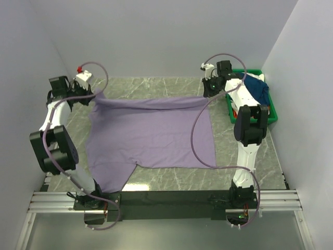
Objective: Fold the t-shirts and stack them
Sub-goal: Fold the tshirt
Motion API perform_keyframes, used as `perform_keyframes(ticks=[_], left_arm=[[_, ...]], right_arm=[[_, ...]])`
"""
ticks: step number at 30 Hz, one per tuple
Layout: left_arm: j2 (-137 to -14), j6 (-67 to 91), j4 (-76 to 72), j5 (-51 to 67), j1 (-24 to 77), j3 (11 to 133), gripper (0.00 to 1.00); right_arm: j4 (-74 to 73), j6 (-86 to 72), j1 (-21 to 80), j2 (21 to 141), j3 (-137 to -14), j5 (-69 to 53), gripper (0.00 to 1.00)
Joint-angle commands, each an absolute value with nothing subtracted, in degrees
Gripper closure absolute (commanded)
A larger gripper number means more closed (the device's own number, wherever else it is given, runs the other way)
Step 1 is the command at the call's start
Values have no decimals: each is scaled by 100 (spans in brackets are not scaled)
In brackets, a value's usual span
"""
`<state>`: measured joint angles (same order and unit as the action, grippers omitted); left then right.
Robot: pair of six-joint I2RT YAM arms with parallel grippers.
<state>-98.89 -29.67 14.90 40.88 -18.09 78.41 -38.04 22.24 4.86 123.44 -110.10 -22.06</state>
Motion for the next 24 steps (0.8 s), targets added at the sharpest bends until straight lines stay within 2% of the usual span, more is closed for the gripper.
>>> perform_keyframes(ticks=[1, 9, 18, 21, 22, 24], left_arm=[[-9177, -3629, 1793, 4202, -1898, 7007, 100], [-8560, -4174, 1661, 3604, -1899, 5188, 100], [-8947, -4508, 1810, 3260, -1925, 4992, 99], [-8886, -4797, 2231, 3558, -2012, 5176, 85], [-8877, -4921, 2633, 3638, -2056, 5246, 78], [-8859, -5428, 3065, 3787, -2109, 5465, 72]], right_arm=[[-3876, 2487, 422, 12050, -10811, -2241, 100], [-3920, 2847, 422, 12059, -10126, -2268, 100], [-4061, 3076, 422, 12243, -9888, -2162, 100], [-4288, 3199, 422, 12173, -9905, -2232, 100], [-4350, 3286, 422, 12147, -9931, -2241, 99], [-4517, 3418, 422, 12103, -9976, -2224, 86]])
